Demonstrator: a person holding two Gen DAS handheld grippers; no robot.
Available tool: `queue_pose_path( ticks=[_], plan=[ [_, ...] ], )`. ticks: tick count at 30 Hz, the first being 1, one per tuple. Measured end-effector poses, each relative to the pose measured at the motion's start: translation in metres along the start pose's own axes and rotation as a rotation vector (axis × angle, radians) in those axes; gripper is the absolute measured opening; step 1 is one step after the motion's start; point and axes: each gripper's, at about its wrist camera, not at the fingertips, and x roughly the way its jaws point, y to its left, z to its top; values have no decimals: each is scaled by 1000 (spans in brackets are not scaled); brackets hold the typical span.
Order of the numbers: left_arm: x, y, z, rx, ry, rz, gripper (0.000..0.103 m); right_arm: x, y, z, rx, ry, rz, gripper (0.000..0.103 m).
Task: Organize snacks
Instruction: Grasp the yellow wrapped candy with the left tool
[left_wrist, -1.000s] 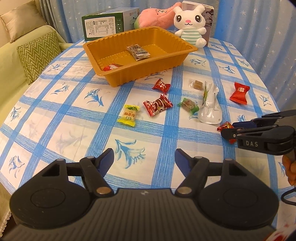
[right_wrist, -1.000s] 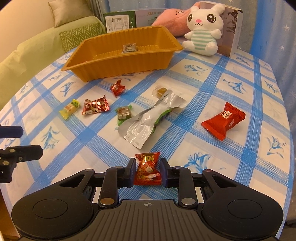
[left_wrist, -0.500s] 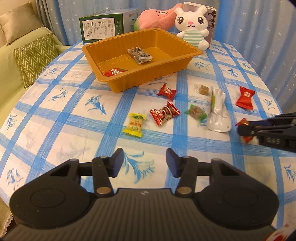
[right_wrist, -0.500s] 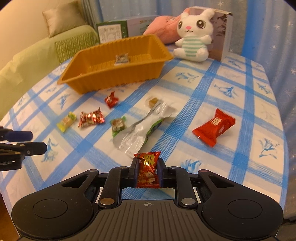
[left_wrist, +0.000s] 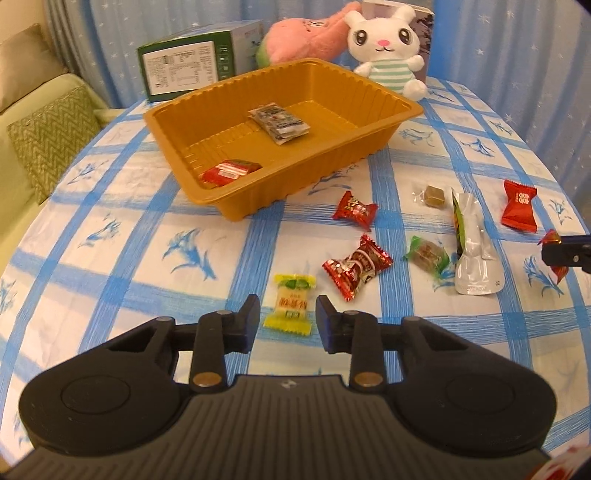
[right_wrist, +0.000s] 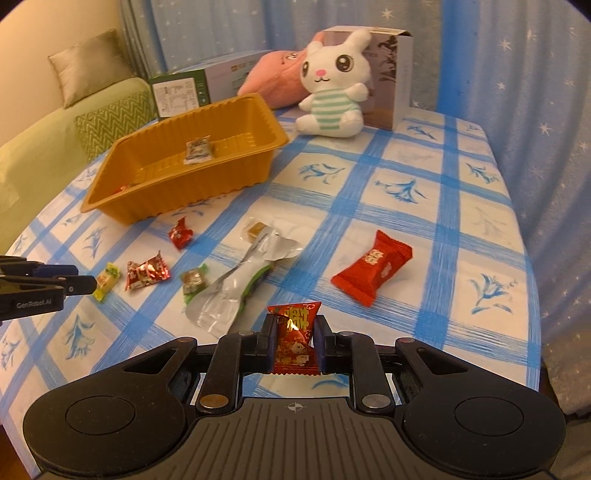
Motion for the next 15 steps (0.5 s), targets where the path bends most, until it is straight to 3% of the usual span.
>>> queue_pose_path(
  ticks=[15],
  plan=[
    [31,1,9,49,56,-26,20,1,-3,1,25,4,-19,21]
  ],
)
